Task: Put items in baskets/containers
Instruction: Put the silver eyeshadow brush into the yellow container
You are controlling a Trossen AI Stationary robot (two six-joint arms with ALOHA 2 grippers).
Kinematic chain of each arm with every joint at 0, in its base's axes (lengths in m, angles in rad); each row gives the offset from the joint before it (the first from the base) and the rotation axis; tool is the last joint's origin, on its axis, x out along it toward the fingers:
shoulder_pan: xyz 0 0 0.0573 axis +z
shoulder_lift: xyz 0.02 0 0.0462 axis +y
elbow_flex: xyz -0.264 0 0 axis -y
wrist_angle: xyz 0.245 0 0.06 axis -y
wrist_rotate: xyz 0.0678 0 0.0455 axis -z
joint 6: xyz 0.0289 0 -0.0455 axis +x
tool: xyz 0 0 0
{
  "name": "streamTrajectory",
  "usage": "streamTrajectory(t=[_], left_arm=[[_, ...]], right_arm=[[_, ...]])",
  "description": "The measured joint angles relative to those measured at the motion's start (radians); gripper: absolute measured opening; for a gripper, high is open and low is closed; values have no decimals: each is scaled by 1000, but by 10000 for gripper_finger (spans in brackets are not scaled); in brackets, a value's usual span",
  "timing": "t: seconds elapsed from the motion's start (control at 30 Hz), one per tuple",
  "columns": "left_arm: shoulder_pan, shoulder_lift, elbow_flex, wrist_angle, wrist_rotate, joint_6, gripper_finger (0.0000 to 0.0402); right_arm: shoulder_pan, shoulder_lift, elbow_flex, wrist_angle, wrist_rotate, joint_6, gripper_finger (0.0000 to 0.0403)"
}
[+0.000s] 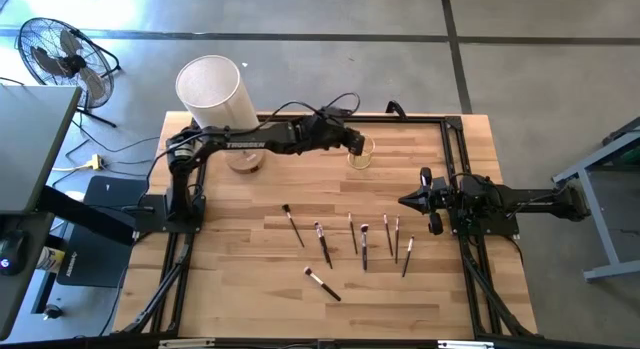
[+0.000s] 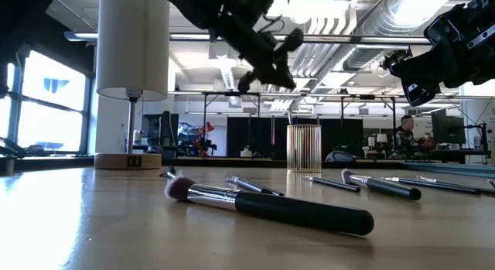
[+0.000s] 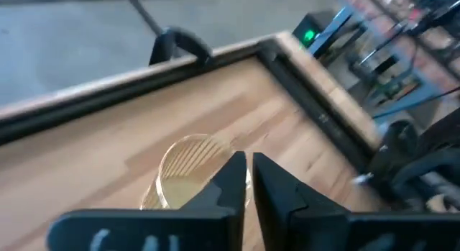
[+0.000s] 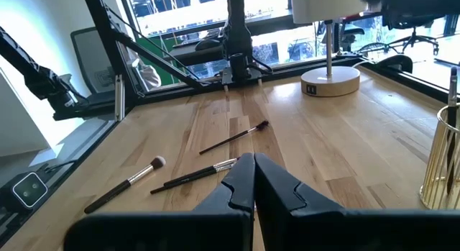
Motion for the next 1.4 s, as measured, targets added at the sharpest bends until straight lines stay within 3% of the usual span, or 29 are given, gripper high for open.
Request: streamTrajectory(t=[0.2, 0.33, 0.53, 0.7, 0.93, 1.2, 1.4], left_arm=[[0, 25, 10, 20, 76, 1, 92], [-38, 14, 68, 22, 120, 28, 100], [-193, -28, 183, -221, 26, 72, 62], [-344, -30, 168, -315, 22, 20, 6], [-506, -35, -4, -241, 6, -86, 2], [-608, -202, -286, -120, -89, -143, 1], [-663, -432, -551, -65, -115, -122, 0]], right_arm=[[0, 0, 0, 0, 0, 0, 0], [0, 0, 0, 0, 0, 0, 1], [0, 0, 0, 0, 0, 0, 1], [0, 0, 0, 0, 0, 0, 1], [0, 0, 0, 1, 0, 0, 1], [0, 0, -1, 9, -1, 0, 1], [1, 21, -3, 69, 23, 248, 0]])
